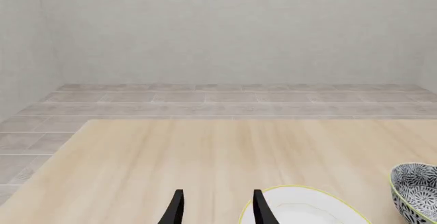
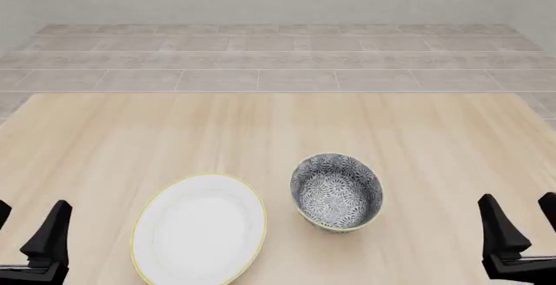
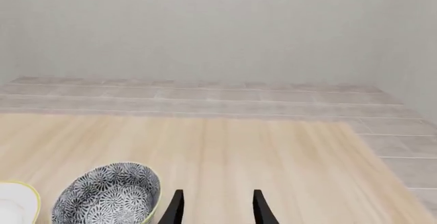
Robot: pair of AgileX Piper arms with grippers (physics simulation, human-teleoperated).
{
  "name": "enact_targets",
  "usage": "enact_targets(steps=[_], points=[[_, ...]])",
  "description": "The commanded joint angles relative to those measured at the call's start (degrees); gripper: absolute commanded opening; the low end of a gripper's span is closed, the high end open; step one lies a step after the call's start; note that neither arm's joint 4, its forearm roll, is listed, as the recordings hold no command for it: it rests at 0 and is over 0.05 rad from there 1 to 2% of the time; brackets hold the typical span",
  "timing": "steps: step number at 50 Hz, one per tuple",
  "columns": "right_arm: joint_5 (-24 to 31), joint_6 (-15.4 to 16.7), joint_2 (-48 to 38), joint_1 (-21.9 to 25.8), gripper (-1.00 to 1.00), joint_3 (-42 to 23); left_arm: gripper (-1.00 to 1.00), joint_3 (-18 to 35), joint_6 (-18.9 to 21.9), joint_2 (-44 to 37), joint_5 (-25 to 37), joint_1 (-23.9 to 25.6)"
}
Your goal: Put the bowl on the plate.
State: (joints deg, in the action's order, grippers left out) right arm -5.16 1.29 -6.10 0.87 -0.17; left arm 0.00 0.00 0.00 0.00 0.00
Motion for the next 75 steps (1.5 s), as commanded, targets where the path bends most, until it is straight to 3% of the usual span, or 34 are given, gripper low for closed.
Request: enact_targets(steps=[1,15,27,38,49,50,51,53,54,58,62,66,75], points=[[-5.9,-0.5,-12.8,1.8,1.0,-1.5,1.0,0.0,0.0,0.0,0.0,0.0],[-5.3,0.0,-17.5,4.1,1.0,-6.6,1.0,0.0,0.0,0.0,0.0,0.0],[-2.3,3.1,-18.0,6.1,1.0,-10.4,1.0,0.0,0.0,0.0,0.0,0.0],[-0.6,3.7,-21.1,7.0,1.0,-15.2,1.0,0.0,0.0,0.0,0.0,0.0],[-0.4,2.0,-23.9,7.4,1.0,-18.3,1.0,0.0,0.0,0.0,0.0,0.0],[-1.9,6.0,-28.3,7.2,1.0,-18.5,1.0,0.0,0.0,0.0,0.0,0.0],[-3.2,7.1,-29.2,6.0,1.0,-18.1,1.0,0.0,0.0,0.0,0.0,0.0],[-3.0,4.7,-31.5,6.0,1.0,-19.2,1.0,0.0,0.0,0.0,0.0,0.0],[-3.2,6.0,-35.0,5.6,1.0,-19.9,1.0,0.0,0.0,0.0,0.0,0.0],[-2.3,4.2,-37.2,4.8,1.0,-22.2,1.0,0.0,0.0,0.0,0.0,0.0],[-0.8,5.7,-38.1,5.2,1.0,-24.0,1.0,0.0,0.0,0.0,0.0,0.0],[1.5,3.8,-39.0,5.3,1.0,-26.7,1.0,0.0,0.0,0.0,0.0,0.0],[3.3,4.2,-40.0,3.9,1.0,-29.2,1.0,0.0,0.0,0.0,0.0,0.0]])
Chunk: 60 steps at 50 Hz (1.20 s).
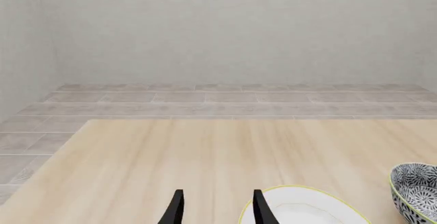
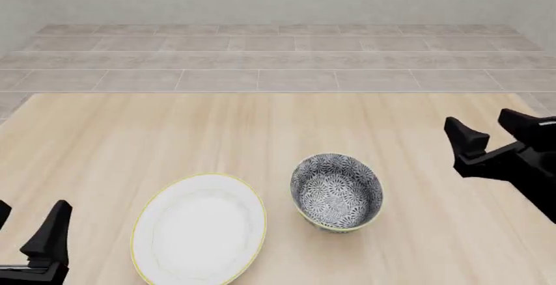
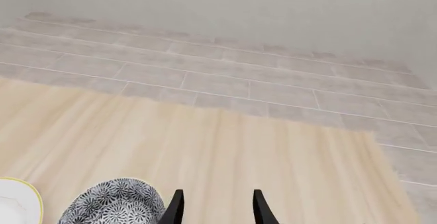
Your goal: Put the bowl on the plate.
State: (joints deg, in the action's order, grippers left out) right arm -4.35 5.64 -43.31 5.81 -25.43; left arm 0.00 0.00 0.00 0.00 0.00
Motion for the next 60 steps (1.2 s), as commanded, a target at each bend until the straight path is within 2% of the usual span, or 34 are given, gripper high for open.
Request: enact_targets(steps=[1,2,4,14,40,57,60], points=[[3.1,-0.4,-3.5,-1.1,1.0,-4.5,1.0,0.0,0.0,0.0,0.0,0.0],[3.2,0.2,-3.8,-1.1,1.0,-4.7,1.0,0.0,0.0,0.0,0.0,0.0],[4.0,-1.3,-4.4,-0.5,1.0,-5.7,1.0,0.0,0.0,0.0,0.0,0.0],[5.5,-2.7,-6.6,0.7,1.0,-8.1,1.0,0.0,0.0,0.0,0.0,0.0],[2.8,-1.9,-15.4,4.9,1.0,-10.9,1.0,0.0,0.0,0.0,0.0,0.0],[2.4,-3.2,-22.0,7.9,1.0,-12.7,1.0,0.0,0.0,0.0,0.0,0.0],[1.8,-2.3,-23.1,8.8,1.0,-12.7,1.0,0.0,0.0,0.0,0.0,0.0]])
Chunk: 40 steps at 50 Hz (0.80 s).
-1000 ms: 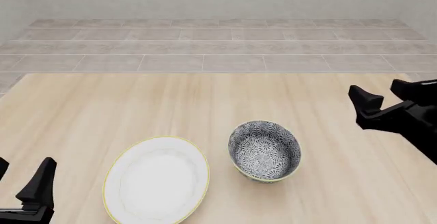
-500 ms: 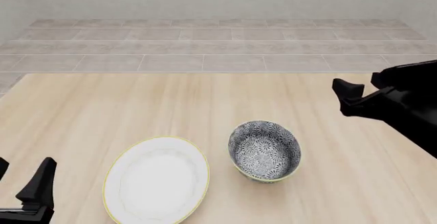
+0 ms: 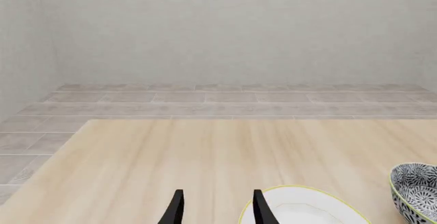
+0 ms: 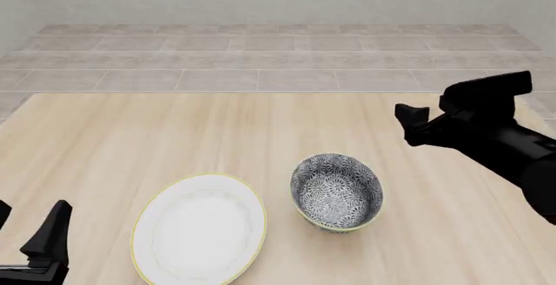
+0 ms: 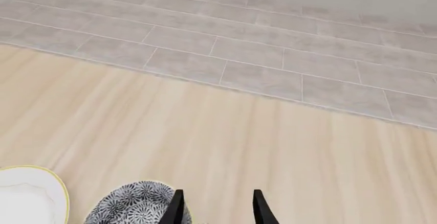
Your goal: Put the bowl on the plate.
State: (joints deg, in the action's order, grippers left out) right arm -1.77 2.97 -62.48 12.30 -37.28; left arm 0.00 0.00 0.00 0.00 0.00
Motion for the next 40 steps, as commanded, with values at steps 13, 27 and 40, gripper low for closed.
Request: enact_targets(steps=[13,27,40], points=[[-2.7,1.0,-8.5,4.1,1.0,-1.1,1.0,0.0,0.0,0.0,0.0,0.0],[-3.4,0.8,-11.4,5.0,1.0,-1.5,1.0,0.0,0.0,0.0,0.0,0.0],[-3.9,0.9,-12.7,5.1,1.0,-0.8,1.0,0.0,0.0,0.0,0.0,0.0]])
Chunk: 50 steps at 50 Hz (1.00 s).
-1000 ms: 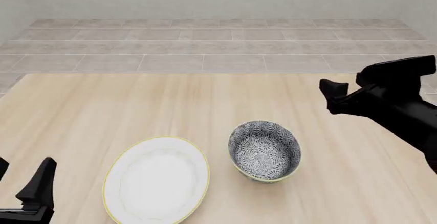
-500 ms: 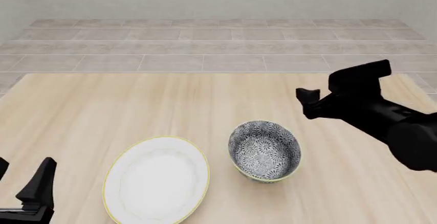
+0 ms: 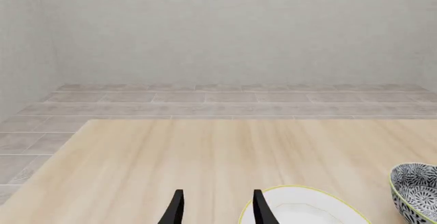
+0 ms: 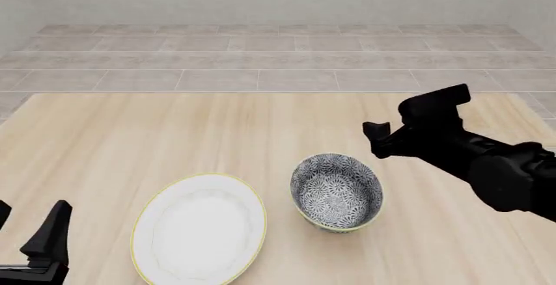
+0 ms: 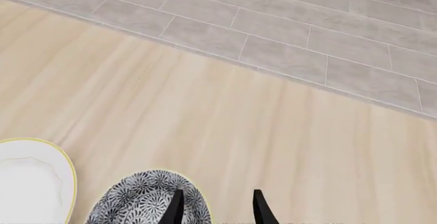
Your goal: Put the bowl on the plate.
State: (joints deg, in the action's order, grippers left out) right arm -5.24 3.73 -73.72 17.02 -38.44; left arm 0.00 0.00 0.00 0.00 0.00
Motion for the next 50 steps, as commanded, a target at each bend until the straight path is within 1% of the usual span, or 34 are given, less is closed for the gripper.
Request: enact_targets(steps=[1,14,28,50], points=[[-0.5,0.1,-1.5,0.4,1.0,0.3,1.0,0.0,0.0,0.0,0.0,0.0],[-0.7,-0.4,-2.3,0.1,1.0,1.7,1.0,0.0,0.0,0.0,0.0,0.0],[-2.0,-0.8,-5.4,1.2,1.0,3.2,1.0,0.0,0.0,0.0,0.0,0.0],[-1.6,-0.9,-5.5,1.5,1.0,3.6,1.0,0.0,0.0,0.0,0.0,0.0]])
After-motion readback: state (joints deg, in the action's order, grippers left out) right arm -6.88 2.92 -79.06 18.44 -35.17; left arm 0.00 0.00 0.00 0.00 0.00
